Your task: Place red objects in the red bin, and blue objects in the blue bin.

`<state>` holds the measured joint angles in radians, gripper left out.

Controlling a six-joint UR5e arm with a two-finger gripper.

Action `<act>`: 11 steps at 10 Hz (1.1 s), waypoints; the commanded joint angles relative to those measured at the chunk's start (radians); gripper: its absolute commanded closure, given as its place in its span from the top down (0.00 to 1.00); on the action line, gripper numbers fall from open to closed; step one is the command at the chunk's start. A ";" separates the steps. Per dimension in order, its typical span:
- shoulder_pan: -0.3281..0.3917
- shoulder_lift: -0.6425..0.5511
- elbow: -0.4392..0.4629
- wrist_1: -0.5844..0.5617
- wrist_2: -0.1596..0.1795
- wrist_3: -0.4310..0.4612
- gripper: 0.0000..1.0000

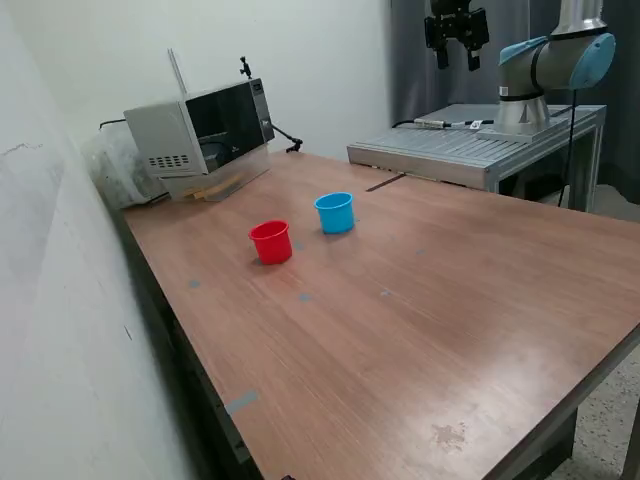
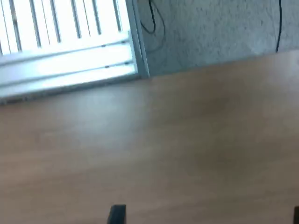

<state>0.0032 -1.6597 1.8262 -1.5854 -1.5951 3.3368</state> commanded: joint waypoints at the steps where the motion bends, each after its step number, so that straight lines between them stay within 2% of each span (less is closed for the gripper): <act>1: 0.003 -0.067 0.021 0.112 0.000 0.003 1.00; 3: 0.003 -0.110 0.019 0.174 -0.002 0.004 1.00; 6: 0.001 -0.118 0.005 0.361 -0.006 0.001 1.00; 11: -0.009 -0.118 0.004 0.370 -0.008 0.001 1.00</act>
<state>-0.0052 -1.7796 1.8313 -1.2174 -1.6029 3.3380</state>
